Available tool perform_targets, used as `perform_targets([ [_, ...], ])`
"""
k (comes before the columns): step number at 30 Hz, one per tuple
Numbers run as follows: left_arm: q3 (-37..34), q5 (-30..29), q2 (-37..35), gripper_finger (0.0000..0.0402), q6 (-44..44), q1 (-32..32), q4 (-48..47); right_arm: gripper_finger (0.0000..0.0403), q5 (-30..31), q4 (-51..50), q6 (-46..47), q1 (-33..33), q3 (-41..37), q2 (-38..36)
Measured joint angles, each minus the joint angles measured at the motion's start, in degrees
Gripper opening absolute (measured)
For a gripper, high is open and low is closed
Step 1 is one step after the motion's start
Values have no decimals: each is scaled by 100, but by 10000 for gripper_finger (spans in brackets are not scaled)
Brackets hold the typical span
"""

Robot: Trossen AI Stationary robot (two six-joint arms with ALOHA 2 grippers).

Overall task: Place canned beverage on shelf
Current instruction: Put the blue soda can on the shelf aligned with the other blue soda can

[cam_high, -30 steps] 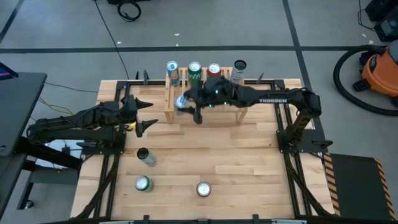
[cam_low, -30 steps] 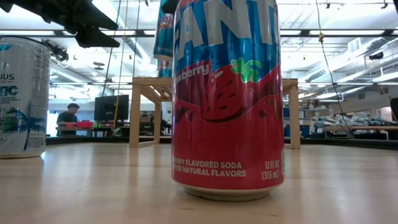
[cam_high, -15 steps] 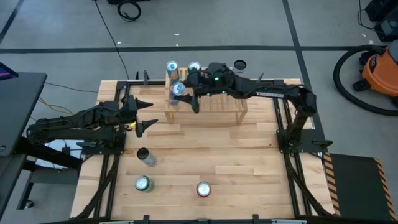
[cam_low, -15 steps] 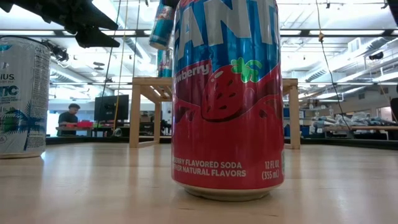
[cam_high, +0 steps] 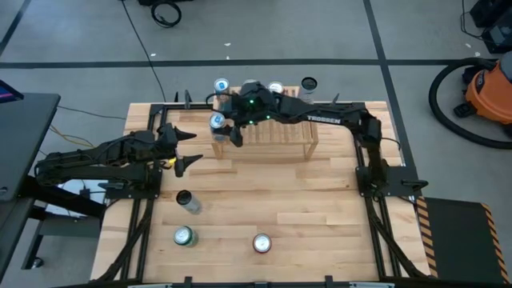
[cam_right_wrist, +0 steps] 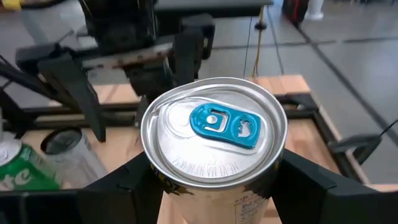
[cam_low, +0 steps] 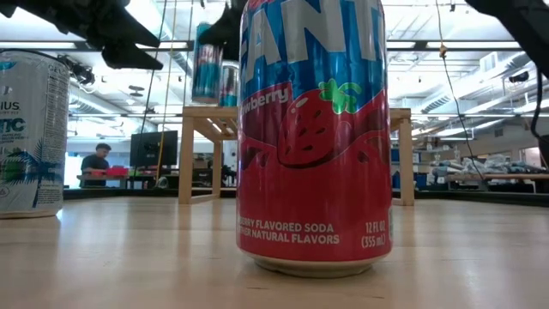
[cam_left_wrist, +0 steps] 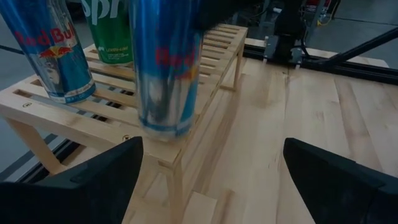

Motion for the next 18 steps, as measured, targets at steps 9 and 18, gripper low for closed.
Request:
perform_targets([
  [9,0,0,0,389,1,0,-34,246,141,-354,-42,-108,164,94],
  [18,0,0,0,389,1,0,-51,250,25,-488,-22,-323,160,58],
])
